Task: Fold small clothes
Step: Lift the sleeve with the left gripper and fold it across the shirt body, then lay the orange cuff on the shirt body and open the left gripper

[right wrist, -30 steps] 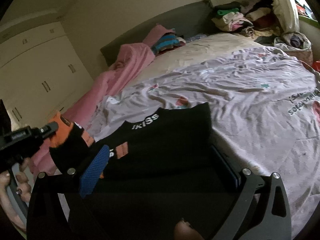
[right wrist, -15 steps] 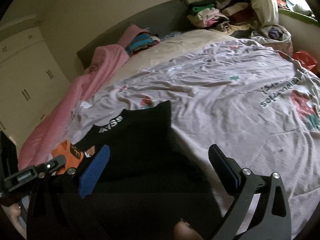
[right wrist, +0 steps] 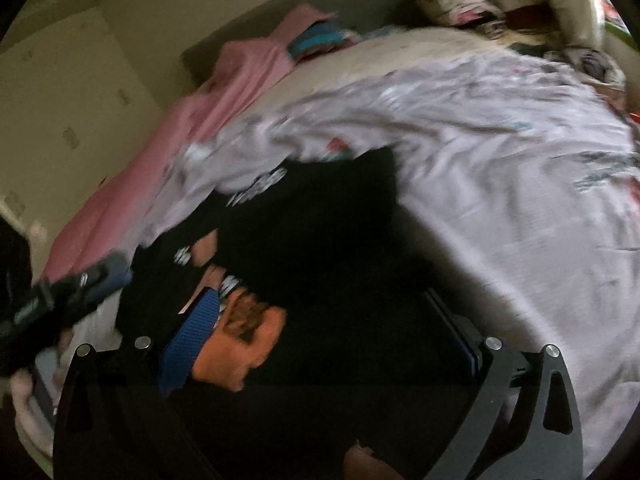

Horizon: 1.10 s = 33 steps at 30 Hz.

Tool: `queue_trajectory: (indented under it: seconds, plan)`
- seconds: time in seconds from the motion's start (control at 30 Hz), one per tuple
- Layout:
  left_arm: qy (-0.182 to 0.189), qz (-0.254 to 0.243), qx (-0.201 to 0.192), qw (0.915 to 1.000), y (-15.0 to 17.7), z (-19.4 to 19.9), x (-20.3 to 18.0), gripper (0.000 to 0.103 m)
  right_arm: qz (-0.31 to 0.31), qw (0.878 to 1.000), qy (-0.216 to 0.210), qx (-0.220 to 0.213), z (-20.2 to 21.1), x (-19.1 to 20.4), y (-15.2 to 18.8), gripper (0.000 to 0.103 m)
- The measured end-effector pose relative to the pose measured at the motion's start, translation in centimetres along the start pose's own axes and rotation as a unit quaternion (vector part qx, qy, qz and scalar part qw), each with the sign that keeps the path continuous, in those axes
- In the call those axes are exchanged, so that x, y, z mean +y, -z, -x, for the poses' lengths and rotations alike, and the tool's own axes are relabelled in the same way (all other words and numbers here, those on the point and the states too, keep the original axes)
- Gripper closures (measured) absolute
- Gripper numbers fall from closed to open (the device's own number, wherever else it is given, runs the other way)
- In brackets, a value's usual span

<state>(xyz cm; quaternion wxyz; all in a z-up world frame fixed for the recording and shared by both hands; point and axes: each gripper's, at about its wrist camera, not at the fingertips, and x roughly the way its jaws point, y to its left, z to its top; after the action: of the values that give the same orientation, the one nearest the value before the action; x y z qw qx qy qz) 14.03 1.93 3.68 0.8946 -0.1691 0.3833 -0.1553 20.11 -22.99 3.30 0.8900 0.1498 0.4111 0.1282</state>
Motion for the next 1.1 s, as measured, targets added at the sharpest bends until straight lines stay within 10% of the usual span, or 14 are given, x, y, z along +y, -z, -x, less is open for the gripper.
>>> queue_trajectory:
  seconds: [0.23, 0.63, 1.1]
  plan:
    - [-0.119, 0.005, -0.028, 0.9926, -0.8, 0.8, 4.4, 0.010, 0.015, 0.999, -0.009, 0.049, -4.0, 3.2, 1.2, 0.006]
    - [-0.186, 0.038, -0.077, 0.9788, -1.5, 3.1, 9.8, 0.010, 0.033, 0.998, 0.001, 0.061, -7.1, 4.8, 1.9, 0.091]
    - [-0.160, 0.138, -0.112, 0.9711, -1.2, 5.5, 14.7, 0.010, 0.180, 0.982, -0.038, -0.048, -0.8, 12.9, -4.1, 0.093]
